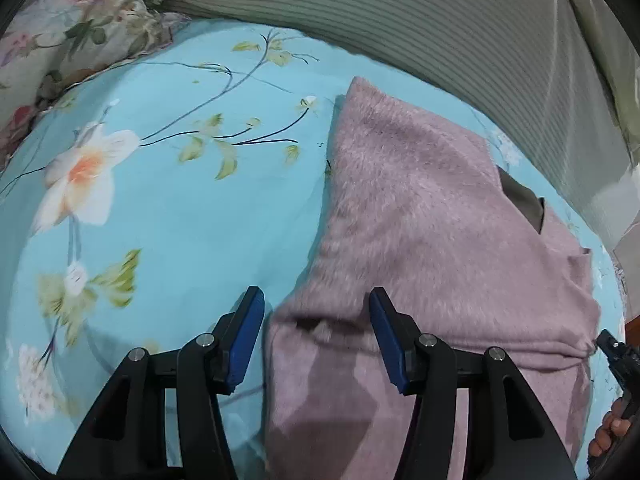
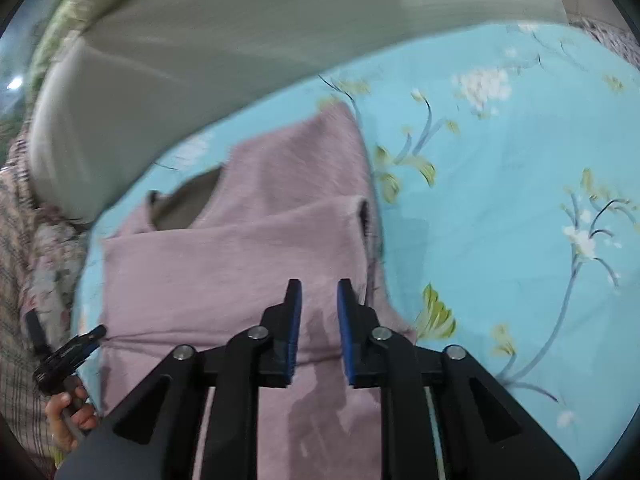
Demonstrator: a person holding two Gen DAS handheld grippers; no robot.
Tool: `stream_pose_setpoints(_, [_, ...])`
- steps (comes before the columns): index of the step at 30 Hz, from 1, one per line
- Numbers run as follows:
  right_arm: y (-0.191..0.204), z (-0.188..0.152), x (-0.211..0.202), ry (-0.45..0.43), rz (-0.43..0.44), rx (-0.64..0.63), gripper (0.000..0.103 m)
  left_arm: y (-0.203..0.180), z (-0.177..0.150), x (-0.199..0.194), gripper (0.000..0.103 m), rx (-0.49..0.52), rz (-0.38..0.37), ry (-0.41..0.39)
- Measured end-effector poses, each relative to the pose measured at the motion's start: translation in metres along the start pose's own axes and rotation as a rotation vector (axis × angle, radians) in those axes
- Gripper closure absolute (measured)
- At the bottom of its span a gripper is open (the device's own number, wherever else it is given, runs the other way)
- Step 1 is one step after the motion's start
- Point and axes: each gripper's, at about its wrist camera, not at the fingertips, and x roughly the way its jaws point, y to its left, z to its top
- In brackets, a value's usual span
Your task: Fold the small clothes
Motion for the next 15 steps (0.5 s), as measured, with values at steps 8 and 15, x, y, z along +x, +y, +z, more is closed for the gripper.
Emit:
stream_pose_setpoints(8, [0.003, -0.054, -0.052, 0.011, 0.096, -0.032, 0.064, 0.019, -0.052, -0.061, 0.049, 0.016, -0.047, -0.015])
stream_pose_setpoints(15, [-0.011, -0.104, -0.079, 0.063, 0.128, -0.038, 0.063, 0.045, -0.132, -0.118, 0.047, 0.035, -0.188, 0.025])
